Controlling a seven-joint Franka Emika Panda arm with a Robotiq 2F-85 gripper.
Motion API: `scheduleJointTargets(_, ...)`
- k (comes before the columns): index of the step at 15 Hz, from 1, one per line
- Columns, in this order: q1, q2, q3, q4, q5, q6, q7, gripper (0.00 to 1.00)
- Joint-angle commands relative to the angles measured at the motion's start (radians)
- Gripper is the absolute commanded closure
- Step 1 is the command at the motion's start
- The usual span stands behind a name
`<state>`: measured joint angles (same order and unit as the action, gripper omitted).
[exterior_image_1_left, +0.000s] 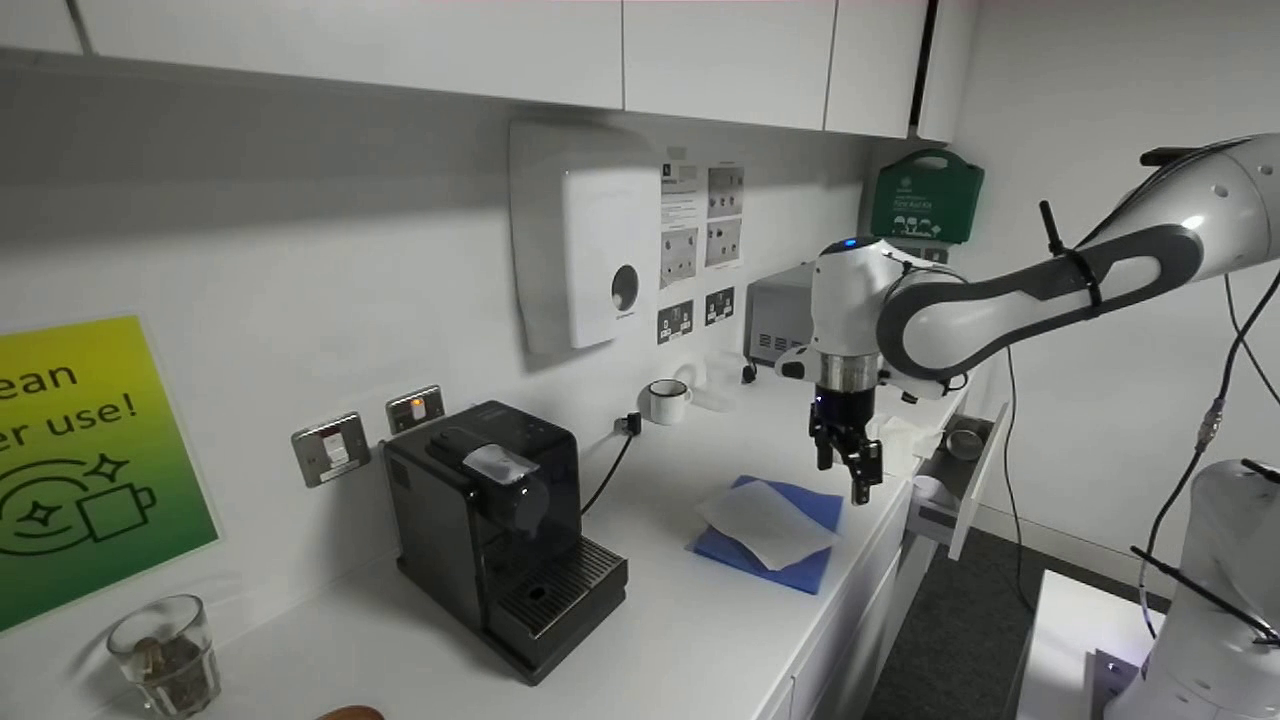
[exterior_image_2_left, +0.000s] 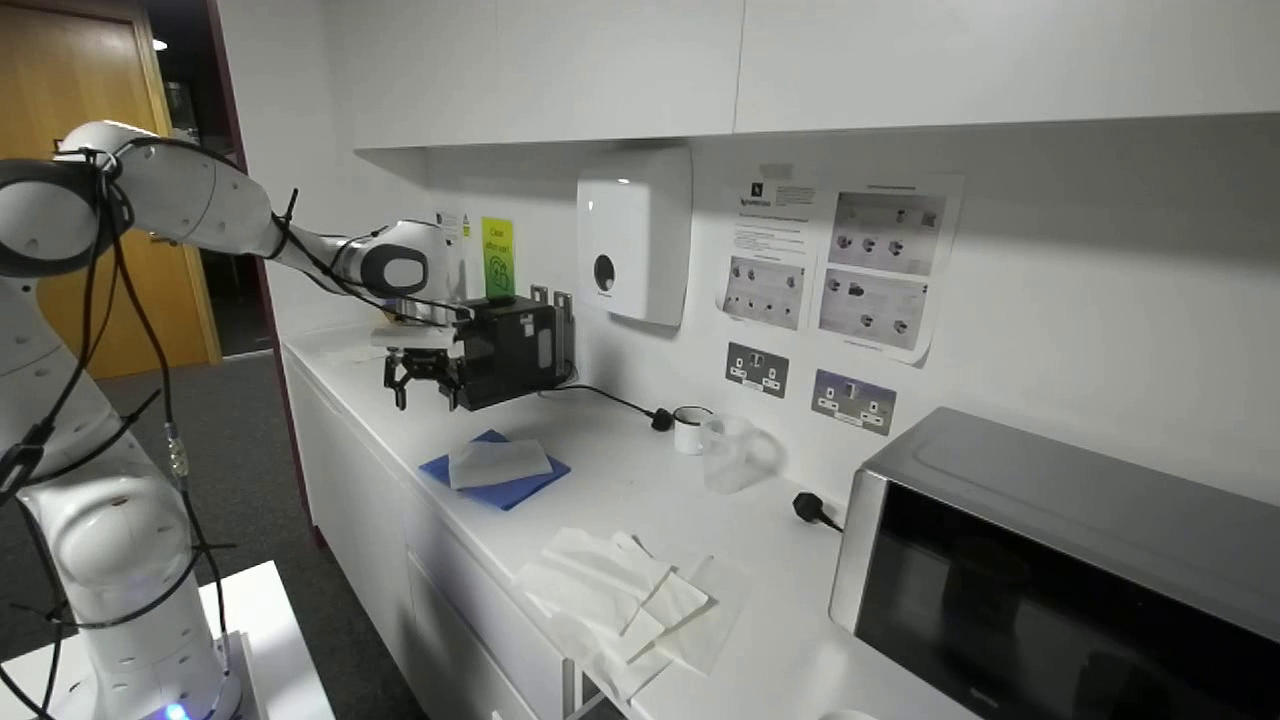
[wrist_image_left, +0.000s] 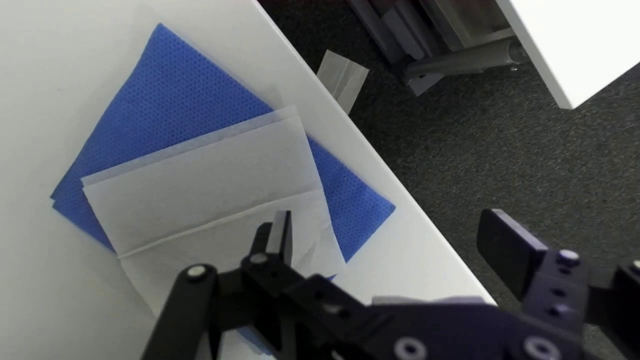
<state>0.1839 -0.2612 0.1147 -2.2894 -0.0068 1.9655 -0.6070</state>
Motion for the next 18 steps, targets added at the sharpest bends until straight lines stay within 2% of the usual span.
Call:
scheduleJointTargets(1,0.003,0.011,0.032,-0.024,-0.083,0.069,0.128,0.00)
scheduleJointTargets(10,0.006,0.061,0.073,-0.103,-0.142,0.206,0.326,0.00)
scheduleJointTargets(18,-0.004,0.117,0.078,-0.102,-0.311,0.206,0.378,0.00)
